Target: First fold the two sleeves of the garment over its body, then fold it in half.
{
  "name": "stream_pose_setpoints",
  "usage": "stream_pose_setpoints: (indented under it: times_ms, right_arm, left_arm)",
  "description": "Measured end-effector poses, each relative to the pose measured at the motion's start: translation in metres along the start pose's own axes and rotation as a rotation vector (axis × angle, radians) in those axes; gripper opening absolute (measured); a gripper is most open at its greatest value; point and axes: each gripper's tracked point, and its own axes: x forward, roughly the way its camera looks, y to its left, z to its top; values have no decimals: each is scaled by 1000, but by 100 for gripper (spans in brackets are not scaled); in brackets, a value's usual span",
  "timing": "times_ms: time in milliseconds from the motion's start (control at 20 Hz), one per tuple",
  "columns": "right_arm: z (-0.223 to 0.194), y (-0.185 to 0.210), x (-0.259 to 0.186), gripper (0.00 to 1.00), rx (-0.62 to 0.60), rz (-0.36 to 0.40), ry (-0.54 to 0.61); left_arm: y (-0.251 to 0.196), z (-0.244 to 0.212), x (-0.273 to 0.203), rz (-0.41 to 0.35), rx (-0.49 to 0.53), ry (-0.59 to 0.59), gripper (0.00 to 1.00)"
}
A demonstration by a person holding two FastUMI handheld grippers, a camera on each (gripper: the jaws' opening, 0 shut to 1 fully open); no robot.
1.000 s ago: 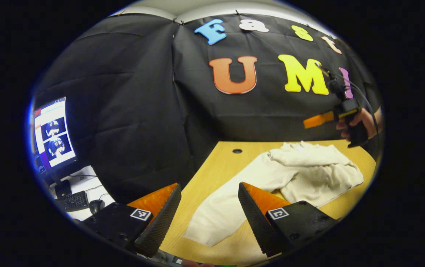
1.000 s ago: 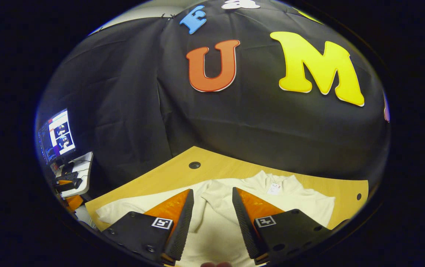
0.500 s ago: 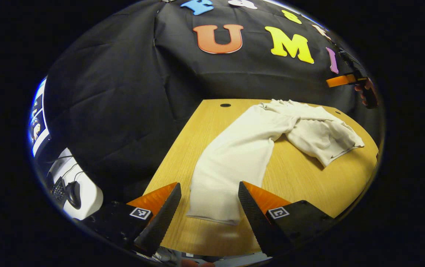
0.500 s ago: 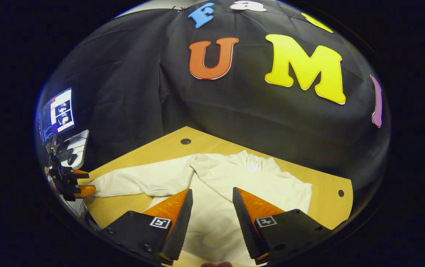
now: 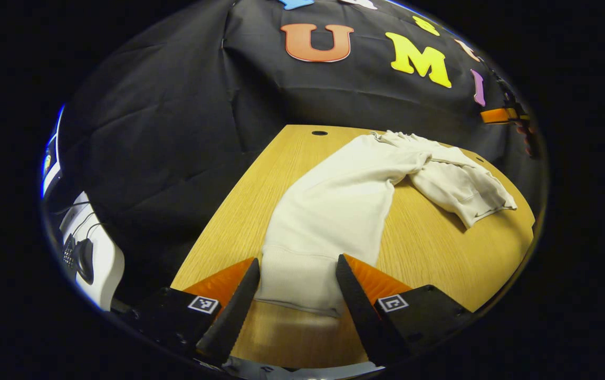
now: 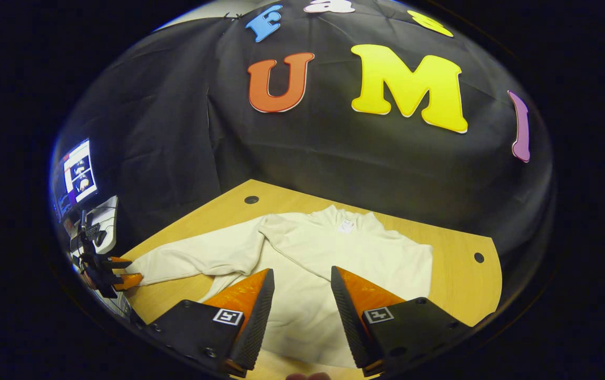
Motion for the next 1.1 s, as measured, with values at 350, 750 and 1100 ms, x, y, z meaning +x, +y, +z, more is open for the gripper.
stream_pose_setpoints:
  times_ms: [350,750,1100]
  right_arm:
    - [-5,0,-26,67,42,13,-6]
    - [-7,-30,-54,68,150,-1,-14]
    - [8,-71,-92,75,197,-31,-77]
  left_arm:
    - [-6,8,-1,-18,-151,33,7]
    - [-36,62,-19,-70,-207,-35,3]
    - [-76,161,-20,-154,-201,-191,3]
